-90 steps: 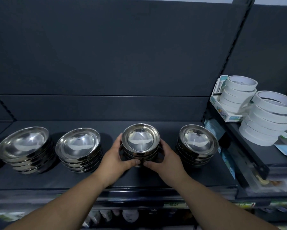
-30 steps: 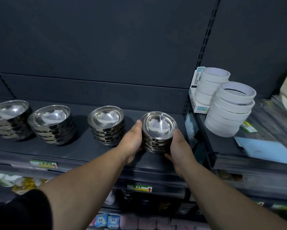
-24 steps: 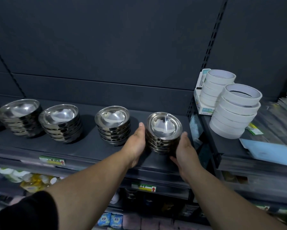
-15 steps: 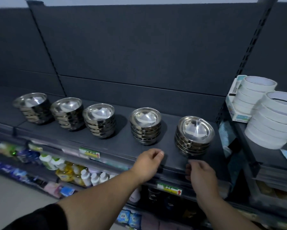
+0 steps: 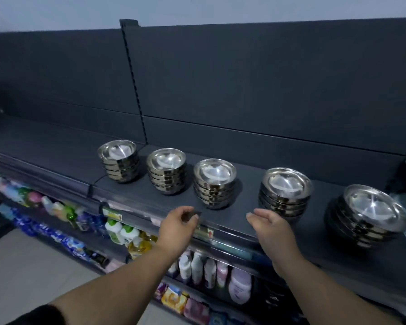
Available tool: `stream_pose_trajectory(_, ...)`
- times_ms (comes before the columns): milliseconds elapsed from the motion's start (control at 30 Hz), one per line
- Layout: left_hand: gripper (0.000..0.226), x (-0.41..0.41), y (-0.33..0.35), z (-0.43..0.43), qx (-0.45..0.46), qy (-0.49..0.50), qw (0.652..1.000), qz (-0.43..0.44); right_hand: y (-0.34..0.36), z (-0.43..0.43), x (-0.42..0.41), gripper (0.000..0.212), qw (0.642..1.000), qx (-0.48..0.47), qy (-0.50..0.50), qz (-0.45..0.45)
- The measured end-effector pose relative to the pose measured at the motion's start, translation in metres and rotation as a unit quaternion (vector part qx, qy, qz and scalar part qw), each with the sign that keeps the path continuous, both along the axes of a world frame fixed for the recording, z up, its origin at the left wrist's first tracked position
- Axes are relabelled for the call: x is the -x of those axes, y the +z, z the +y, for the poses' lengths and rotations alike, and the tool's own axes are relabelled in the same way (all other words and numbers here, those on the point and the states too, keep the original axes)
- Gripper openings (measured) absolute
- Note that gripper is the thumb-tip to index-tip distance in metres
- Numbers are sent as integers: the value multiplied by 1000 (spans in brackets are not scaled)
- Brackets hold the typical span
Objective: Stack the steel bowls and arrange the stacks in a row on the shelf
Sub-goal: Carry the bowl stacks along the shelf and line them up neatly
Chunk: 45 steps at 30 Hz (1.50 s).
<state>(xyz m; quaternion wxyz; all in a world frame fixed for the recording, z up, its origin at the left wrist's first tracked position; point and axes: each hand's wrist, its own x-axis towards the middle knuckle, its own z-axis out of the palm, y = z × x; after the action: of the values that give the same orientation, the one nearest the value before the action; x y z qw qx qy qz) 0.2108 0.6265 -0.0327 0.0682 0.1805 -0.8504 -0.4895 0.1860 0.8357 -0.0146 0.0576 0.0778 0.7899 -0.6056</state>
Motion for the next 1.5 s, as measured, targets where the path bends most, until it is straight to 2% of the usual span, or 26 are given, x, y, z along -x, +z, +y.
stream_pose_trajectory(100, 50, 17, -2, -48, -17, 54, 998, 22, -4, -35, 13, 70, 1000, -2, -3, -19)
stream_pose_trajectory(167, 70, 32, -6, -77, -37, 82, 995, 29, -9, -56, 21, 94, 1000, -4, -17, -21)
stream_pose_trajectory(267, 102, 54, -9, -109, -67, 87, 994, 27, -15, -82, 30, 122, 998, -29, -56, 29)
stream_pose_trajectory(333, 111, 68, -11, -123, -66, 70, 995, 29, -18, -96, 34, 130, 992, -64, -79, 78)
stream_pose_trajectory(433, 119, 84, -14, -136, -68, 34, 997, 33, -23, -115, 40, 134, 983, -95, -104, 117)
stream_pose_trajectory(633, 124, 103, -21, -147, -68, -29, 997, 31, -35, -141, 51, 139, 975, -54, -179, 121)
stream_pose_trajectory(833, 113, 109, -19, -146, -88, -58, 993, 51, -42, -154, 58, 136, 968, -19, -216, 125)
stream_pose_trajectory(1100, 103, 114, -19, -145, -94, -73, 990, 78, -47, -157, 67, 126, 957, -23, -258, 132)
stream_pose_trajectory(1500, 100, 120, -16, -148, -91, -75, 990, 77, -40, -155, 75, 123, 954, -24, -273, 119)
